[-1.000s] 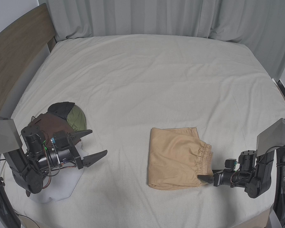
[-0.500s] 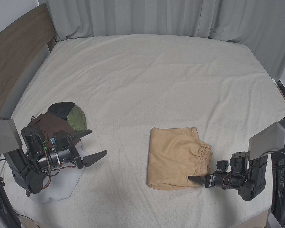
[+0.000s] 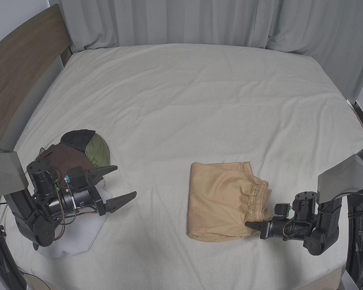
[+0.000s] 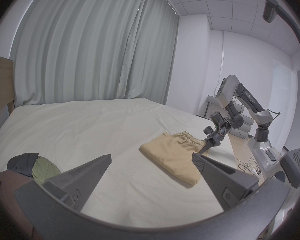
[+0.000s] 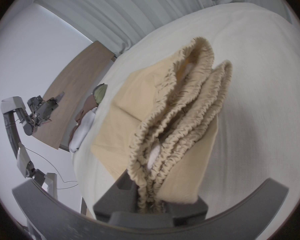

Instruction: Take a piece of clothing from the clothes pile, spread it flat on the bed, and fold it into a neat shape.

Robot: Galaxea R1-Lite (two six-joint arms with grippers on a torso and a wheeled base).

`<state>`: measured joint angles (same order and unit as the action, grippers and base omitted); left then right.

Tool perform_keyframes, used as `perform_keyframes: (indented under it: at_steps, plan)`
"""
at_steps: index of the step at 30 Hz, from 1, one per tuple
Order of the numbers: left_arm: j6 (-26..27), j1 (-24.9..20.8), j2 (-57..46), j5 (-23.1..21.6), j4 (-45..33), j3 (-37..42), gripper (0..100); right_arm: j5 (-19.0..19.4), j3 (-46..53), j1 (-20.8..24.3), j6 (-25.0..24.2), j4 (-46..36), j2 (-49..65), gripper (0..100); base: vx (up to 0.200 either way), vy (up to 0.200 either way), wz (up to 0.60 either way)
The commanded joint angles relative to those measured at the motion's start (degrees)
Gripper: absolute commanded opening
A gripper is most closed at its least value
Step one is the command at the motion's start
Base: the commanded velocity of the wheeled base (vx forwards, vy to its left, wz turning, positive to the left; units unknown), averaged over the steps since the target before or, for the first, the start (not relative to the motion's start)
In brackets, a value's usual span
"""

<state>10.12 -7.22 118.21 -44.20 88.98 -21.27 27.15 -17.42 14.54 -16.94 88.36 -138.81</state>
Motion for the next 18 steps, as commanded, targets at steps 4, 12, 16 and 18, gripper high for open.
perform_keyframes:
  at_steps: [4,12,16,18]
  plan:
    - [0.0,0.0,0.0,0.0,0.1,0.0,100,4.7,0.4,2.5,-3.1,0.1,10.5,0,0.000,0.000,0.00]
    - [0.0,0.0,-0.1,0.0,0.1,0.1,100,7.7,0.5,4.3,-3.7,0.1,16.3,0,0.000,0.000,0.00]
    - [0.0,0.0,-0.1,0.0,0.1,0.3,100,10.5,0.5,4.8,-3.7,0.1,18.1,0,0.000,0.000,0.00]
    - [0.1,0.0,-0.2,0.0,0.1,0.7,100,12.1,-0.1,4.7,-3.7,0.1,18.3,0,0.000,0.000,0.00]
